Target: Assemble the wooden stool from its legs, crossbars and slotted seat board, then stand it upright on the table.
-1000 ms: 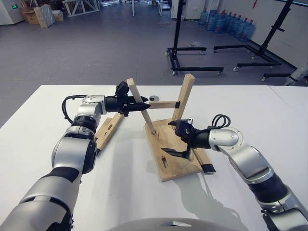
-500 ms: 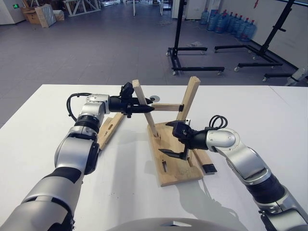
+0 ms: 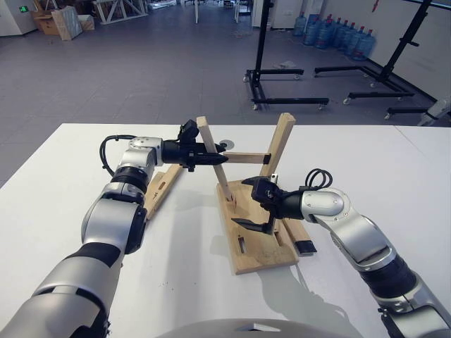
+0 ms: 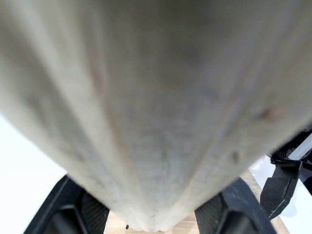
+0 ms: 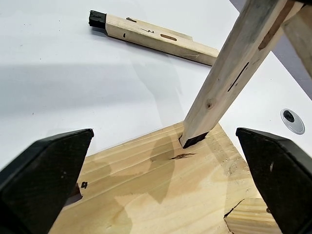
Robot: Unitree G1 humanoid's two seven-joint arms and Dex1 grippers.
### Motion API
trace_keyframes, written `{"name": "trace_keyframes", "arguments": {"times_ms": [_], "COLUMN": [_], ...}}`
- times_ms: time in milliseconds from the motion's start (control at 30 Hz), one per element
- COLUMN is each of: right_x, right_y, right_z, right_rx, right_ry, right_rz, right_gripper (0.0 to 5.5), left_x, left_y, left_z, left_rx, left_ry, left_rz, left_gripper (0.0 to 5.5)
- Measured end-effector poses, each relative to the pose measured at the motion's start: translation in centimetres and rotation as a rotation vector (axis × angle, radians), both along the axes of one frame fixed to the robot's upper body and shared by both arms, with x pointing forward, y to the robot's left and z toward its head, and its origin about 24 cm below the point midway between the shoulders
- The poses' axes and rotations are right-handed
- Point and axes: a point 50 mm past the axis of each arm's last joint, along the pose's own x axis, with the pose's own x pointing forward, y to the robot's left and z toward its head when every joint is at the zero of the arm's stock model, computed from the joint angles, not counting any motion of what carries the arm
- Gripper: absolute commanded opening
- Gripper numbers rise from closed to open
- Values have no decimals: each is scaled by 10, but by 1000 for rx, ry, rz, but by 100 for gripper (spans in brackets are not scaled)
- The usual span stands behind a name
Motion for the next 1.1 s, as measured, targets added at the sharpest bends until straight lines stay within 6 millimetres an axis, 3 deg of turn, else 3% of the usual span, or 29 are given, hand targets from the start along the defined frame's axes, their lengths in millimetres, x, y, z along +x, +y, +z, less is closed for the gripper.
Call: {"name": "trace_keyframes", "arguments": {"times_ms": [333,633,733,900,1000,1100], "right_x": [0,-1,3,11,29,47], "right_y": [1,1,-3,5,9,7], "right_z": [-2,5,33,96,133,149], "right_rx": [0,-13,-15,73,104,71], "right_ry": [11,-10,-106,-369,-620,-785], "right_rz": [-9,10,46,68,-72,-253], "right_gripper": [540,540,540,540,540,540], "left_x": [-5,-6,-6,-8,-8,-9], "left_y": [-16,-15,-11,-9,-9,-8], "left_z": [-6,-6,-4,-5,-6,-6], "left_rx": [55,55,58,54,51,50], "left_ry": [-43,-47,-43,-44,-50,-54], "left_rz": [-100,-108,-111,-111,-112,-112], "left_gripper": [202,202,202,202,202,202]}}
